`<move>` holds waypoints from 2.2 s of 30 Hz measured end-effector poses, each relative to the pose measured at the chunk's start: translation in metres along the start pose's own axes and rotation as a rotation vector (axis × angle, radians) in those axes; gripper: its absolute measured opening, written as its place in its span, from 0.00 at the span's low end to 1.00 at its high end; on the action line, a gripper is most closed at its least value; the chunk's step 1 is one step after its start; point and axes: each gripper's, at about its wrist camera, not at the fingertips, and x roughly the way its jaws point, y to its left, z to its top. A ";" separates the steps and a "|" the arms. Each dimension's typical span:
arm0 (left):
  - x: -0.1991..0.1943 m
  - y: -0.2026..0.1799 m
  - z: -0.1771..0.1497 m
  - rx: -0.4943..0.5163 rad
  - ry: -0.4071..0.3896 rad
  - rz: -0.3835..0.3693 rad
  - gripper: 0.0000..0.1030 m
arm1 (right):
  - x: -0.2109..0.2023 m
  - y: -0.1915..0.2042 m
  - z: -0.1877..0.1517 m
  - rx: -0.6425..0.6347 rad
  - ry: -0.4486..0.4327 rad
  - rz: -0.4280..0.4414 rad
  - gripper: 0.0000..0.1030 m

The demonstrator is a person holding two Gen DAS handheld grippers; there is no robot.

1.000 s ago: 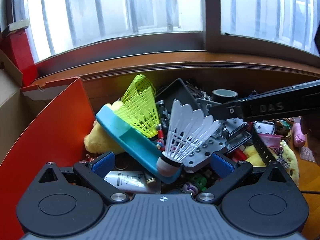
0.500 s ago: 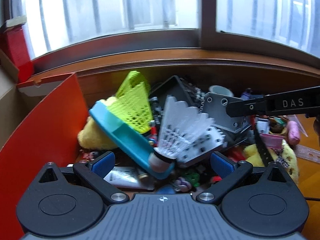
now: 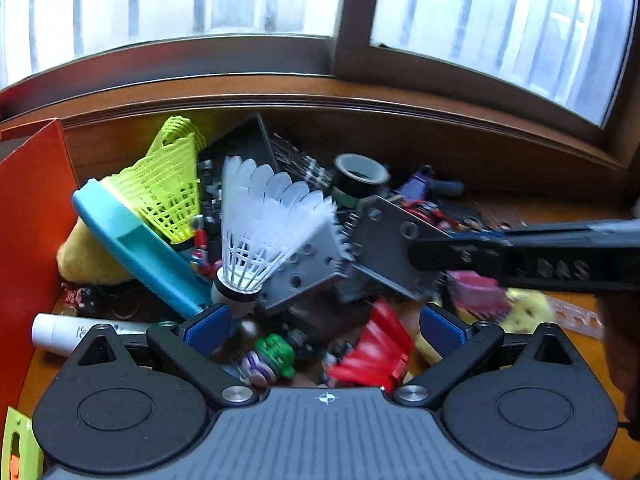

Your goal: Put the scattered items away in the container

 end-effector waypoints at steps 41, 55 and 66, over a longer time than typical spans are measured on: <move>0.013 -0.066 -0.015 0.398 0.084 -0.295 0.82 | -0.056 -0.010 -0.029 -0.064 -0.007 -0.137 0.46; 0.016 -0.076 -0.022 0.571 0.095 -0.301 0.75 | -0.073 -0.031 -0.058 -0.027 0.010 -0.371 0.45; 0.006 -0.078 -0.029 0.564 0.140 -0.347 0.78 | -0.095 -0.031 -0.055 -0.023 -0.070 -0.348 0.48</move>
